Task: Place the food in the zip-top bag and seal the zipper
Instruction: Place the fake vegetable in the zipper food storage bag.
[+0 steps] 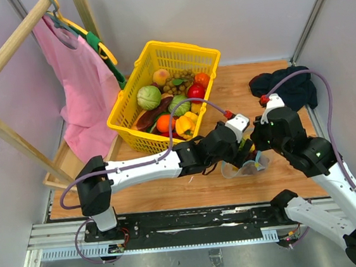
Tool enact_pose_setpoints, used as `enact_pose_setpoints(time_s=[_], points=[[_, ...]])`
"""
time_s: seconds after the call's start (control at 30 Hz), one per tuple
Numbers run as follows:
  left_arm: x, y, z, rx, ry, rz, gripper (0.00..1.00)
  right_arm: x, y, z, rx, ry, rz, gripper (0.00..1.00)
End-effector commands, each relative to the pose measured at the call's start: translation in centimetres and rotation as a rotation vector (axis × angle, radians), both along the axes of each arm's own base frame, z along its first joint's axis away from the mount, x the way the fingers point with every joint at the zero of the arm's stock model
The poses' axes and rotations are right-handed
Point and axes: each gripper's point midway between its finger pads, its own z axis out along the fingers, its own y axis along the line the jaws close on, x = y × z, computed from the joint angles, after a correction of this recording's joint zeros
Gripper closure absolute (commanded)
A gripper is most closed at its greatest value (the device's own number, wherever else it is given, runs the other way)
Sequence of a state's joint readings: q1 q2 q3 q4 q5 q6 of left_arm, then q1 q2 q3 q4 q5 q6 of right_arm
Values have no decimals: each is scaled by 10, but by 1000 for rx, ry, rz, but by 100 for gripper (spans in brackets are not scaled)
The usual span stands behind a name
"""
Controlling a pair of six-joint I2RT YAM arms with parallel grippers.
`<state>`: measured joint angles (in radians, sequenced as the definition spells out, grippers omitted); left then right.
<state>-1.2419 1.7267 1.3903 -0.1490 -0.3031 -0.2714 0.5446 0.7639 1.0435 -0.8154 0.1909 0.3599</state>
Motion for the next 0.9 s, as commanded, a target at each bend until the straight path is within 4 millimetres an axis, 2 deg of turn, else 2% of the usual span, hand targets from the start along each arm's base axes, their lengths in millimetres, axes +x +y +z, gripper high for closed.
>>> enact_pose_setpoints(time_s=[0.0, 0.37, 0.6, 0.87], points=[[-10, -1, -3, -16, 25, -6, 16, 8, -1, 13, 37, -54, -30, 100], [-11, 4, 10, -48, 34, 14, 5, 8, 3, 14, 57, -56, -25, 99], [-10, 15, 21, -70, 56, 70, 4, 8, 5, 15, 72, -55, -21, 99], [-14, 19, 16, -58, 91, 78, 3, 8, 8, 14, 88, -50, -15, 99]])
